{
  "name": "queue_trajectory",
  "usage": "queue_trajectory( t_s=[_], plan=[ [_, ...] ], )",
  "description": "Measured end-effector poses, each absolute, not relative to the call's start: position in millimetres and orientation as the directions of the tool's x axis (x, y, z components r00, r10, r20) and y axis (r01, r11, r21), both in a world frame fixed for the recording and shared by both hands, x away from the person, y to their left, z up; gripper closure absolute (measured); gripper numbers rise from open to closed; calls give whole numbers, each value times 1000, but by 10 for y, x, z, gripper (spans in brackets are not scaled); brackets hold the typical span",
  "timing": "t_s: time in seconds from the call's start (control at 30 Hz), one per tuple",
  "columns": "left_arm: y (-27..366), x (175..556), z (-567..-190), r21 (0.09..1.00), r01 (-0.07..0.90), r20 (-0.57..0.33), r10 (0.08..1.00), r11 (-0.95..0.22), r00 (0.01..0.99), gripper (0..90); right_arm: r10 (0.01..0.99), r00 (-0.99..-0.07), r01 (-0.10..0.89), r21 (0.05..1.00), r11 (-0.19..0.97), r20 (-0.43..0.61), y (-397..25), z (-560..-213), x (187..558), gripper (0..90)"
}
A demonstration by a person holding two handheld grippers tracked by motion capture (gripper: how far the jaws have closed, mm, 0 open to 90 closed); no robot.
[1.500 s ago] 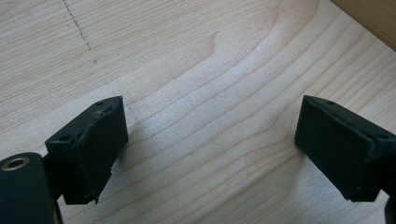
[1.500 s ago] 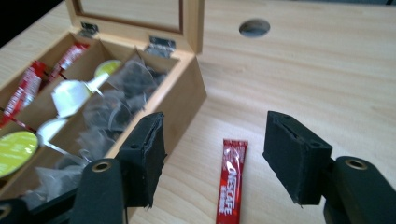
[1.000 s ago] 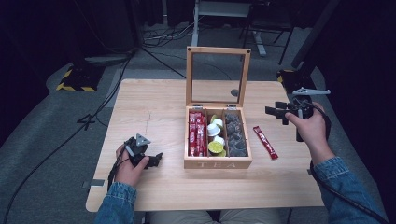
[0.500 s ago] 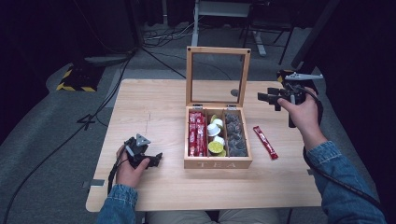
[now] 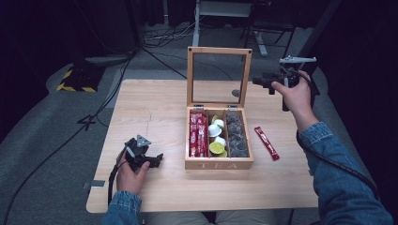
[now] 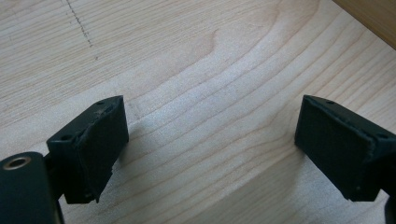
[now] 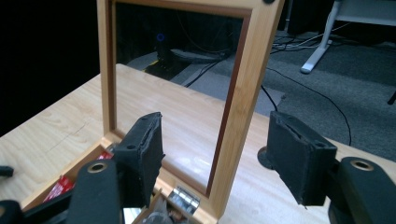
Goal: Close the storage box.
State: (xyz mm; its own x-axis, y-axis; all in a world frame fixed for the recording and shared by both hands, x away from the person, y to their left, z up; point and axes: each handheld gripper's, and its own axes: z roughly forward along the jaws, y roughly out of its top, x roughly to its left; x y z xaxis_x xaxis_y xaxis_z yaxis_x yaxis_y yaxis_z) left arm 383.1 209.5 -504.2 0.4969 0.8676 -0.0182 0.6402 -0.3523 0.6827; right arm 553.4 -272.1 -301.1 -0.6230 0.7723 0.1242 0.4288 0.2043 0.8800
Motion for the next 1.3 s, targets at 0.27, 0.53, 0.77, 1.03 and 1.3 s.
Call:
queue_trajectory(
  t_s=[0.27, 0.53, 0.77, 1.03, 1.3],
  plan=[
    [2092, 3823, -5045, 684, 643, -24, 871, -344, 491, 100, 771, -629, 398, 894, 207, 102, -2634, -2951, 5831, 375],
    [2091, 3822, -5044, 683, 644, -24, 872, -343, 490, 100, 778, -619, 420, 883, 212, 108, -2578, -2985, 6084, 376],
    [2088, 3822, -5047, 685, 645, -30, 872, -338, 488, 100, 781, -615, 424, 880, 213, 107, -2531, -3050, 6249, 377],
    [2092, 3824, -5043, 683, 645, -27, 871, -343, 491, 99, 778, -619, 423, 881, 214, 108, -2467, -3104, 6342, 386],
    [2093, 3824, -5043, 683, 645, -26, 870, -344, 492, 99, 766, -631, 435, 874, 217, 124, -2388, -3143, 6389, 402]
  ],
)
